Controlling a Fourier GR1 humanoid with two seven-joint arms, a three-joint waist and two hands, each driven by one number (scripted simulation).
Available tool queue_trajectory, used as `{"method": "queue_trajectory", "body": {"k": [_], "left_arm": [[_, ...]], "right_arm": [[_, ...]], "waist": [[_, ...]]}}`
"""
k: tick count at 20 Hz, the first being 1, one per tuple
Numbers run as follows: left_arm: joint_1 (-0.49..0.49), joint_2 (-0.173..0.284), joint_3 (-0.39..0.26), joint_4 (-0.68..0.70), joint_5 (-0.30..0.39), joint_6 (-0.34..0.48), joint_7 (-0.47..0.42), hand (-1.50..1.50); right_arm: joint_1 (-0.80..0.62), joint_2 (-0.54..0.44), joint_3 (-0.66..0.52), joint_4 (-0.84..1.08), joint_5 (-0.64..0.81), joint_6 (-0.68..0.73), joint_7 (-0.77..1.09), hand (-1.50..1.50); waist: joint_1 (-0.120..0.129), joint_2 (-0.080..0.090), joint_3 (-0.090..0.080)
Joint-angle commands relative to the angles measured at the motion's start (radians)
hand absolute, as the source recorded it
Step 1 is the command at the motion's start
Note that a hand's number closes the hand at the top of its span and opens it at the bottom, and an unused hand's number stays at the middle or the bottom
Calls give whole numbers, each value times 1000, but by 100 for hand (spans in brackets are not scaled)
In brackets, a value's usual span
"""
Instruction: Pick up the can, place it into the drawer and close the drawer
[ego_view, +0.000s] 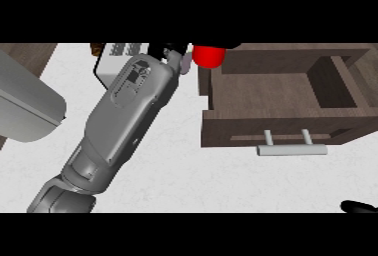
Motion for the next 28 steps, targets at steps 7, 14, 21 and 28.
{"method": "queue_trajectory", "body": {"k": [7,14,21,28], "left_arm": [[-252,-2,-34,271,78,59,-4,150],[-401,-2,-98,397,144,111,31,150],[-443,-2,-177,479,200,202,-18,150],[-439,-2,-221,535,251,276,-56,-150]], "right_arm": [[-12,-22,-23,2,-40,16,10,-150],[-93,-45,-7,22,-18,-10,55,-150],[-93,-54,-24,41,-61,11,44,-150],[-115,-66,3,63,-24,16,36,-150]], "waist": [[-30,8,1],[-44,11,1],[-75,16,3],[-78,21,3]]}}
